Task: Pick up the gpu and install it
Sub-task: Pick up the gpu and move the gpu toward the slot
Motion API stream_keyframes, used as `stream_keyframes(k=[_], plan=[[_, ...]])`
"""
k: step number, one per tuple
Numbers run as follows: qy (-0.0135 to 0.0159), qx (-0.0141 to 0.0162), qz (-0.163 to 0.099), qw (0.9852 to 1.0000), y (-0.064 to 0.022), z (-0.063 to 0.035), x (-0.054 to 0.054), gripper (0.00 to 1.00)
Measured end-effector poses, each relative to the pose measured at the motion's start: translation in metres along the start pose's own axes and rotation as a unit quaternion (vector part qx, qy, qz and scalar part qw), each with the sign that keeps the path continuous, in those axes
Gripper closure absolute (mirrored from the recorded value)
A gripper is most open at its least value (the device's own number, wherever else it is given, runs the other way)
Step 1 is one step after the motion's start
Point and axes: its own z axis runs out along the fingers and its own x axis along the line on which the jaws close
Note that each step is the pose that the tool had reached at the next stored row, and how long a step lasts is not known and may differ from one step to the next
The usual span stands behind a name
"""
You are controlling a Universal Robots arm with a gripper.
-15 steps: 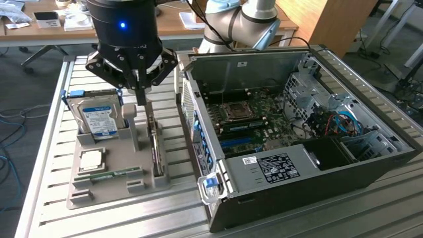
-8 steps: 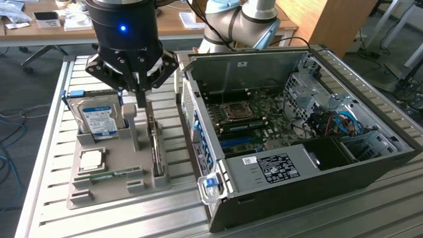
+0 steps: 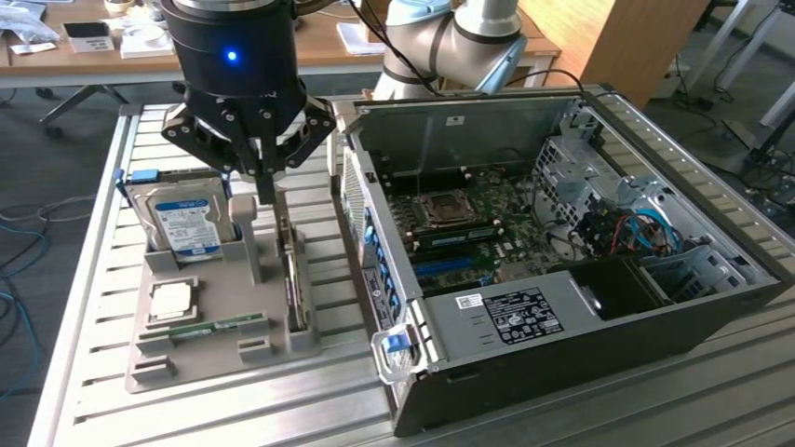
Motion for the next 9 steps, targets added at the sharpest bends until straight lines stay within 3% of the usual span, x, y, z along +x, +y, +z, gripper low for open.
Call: stream_keyframes(k=[9], plan=[[0.0, 0.0, 0.0, 1.0, 0.0, 0.0, 0.0, 0.89]])
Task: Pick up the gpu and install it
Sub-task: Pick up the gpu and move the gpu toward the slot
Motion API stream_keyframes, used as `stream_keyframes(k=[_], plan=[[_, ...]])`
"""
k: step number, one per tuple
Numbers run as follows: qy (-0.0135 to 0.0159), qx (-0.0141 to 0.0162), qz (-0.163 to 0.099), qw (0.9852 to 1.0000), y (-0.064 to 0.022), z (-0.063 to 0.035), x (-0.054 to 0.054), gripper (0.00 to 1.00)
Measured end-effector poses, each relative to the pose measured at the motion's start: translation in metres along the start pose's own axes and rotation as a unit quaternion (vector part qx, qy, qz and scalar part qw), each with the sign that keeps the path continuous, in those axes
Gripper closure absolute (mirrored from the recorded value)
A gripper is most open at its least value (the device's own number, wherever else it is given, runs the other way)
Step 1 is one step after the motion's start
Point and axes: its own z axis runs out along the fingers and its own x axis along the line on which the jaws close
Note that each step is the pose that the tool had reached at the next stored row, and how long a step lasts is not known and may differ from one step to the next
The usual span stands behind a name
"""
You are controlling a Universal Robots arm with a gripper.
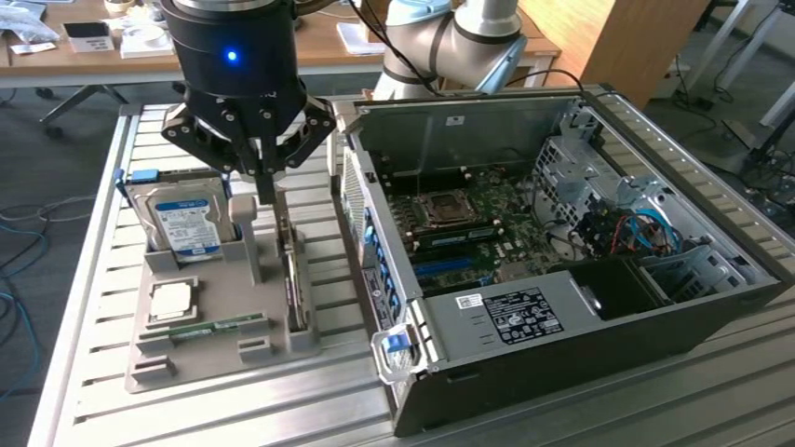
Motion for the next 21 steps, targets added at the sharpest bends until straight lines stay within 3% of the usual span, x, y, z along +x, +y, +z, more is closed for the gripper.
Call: stream_keyframes(k=[3, 8, 10, 11, 16, 21], plan=[[0.0, 0.0, 0.0, 1.0, 0.0, 0.0, 0.0, 0.83], [0.0, 0.0, 0.0, 1.0, 0.0, 0.0, 0.0, 0.59], [0.0, 0.0, 0.0, 1.0, 0.0, 0.0, 0.0, 0.59], [0.0, 0.0, 0.0, 1.0, 0.0, 0.0, 0.0, 0.53], [0.0, 0.0, 0.0, 1.0, 0.0, 0.0002, 0.0, 0.53], [0.0, -0.0001, 0.0, 1.0, -0.0003, 0.0064, 0.0002, 0.53]])
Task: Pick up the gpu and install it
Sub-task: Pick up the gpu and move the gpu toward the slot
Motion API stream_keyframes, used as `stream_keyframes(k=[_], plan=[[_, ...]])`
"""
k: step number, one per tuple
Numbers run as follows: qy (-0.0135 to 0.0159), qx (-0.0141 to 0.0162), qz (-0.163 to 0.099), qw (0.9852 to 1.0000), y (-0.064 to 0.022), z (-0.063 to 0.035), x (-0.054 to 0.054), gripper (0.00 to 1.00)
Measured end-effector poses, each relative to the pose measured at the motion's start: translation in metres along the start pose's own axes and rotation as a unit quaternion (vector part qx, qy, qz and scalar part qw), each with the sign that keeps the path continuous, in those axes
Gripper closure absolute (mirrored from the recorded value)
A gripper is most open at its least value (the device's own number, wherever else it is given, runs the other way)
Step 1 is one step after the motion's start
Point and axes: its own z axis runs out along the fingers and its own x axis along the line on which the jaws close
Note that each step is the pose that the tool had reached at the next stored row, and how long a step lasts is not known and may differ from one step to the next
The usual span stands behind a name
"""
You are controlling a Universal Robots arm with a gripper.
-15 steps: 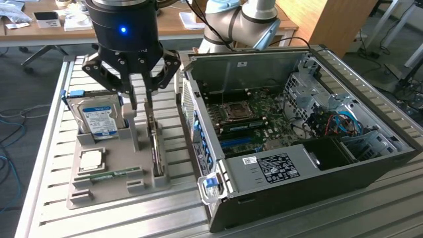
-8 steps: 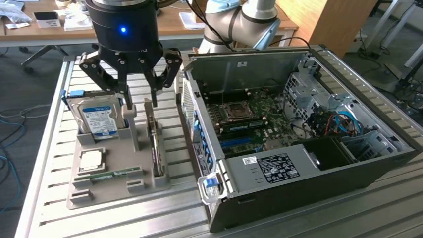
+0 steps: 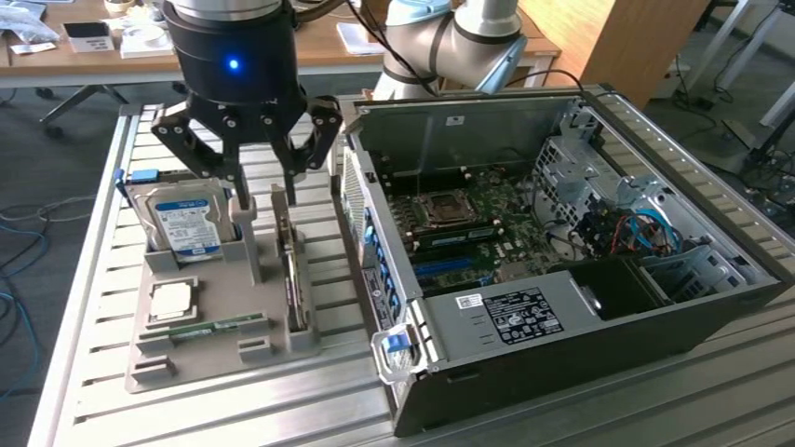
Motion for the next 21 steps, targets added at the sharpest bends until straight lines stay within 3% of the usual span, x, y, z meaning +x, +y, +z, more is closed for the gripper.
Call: stream_keyframes(k=[8, 21], plan=[[0.0, 0.0001, 0.0, 1.0, -0.0006, 0.0134, 0.0, 0.53], [0.0, 0.0, 0.0, 1.0, -0.0008, 0.0164, 0.0, 0.53]])
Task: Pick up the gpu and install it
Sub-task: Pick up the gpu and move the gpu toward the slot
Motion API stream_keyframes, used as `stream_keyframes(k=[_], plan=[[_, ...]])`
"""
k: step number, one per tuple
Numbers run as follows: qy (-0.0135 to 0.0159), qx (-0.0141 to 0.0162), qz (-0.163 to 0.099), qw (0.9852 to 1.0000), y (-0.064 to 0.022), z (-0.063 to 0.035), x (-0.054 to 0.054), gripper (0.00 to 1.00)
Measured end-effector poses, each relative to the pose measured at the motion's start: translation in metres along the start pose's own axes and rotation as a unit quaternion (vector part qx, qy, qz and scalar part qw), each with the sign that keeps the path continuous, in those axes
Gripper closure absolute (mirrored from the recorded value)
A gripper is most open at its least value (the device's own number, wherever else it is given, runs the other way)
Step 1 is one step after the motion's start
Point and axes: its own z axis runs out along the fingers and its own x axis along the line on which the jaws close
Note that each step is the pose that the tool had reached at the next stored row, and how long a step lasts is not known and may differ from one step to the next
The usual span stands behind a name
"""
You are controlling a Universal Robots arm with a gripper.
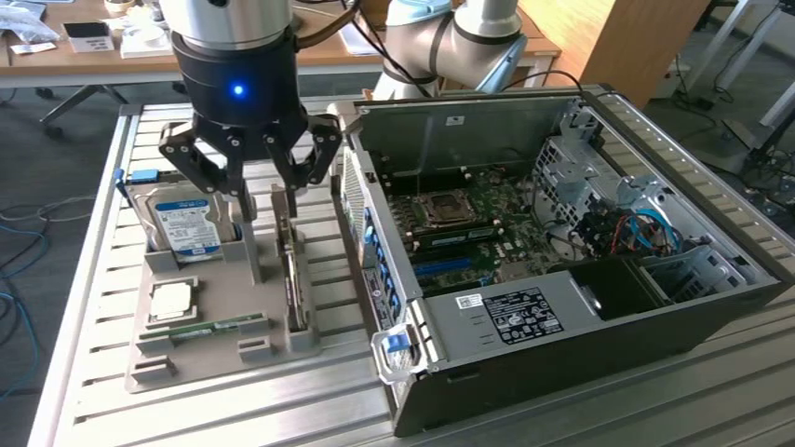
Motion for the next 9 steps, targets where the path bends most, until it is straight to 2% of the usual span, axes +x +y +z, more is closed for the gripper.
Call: stream_keyframes(k=[9], plan=[[0.0001, 0.0, 0.0, 1.0, -0.0005, 0.0124, 0.0, 0.53]])
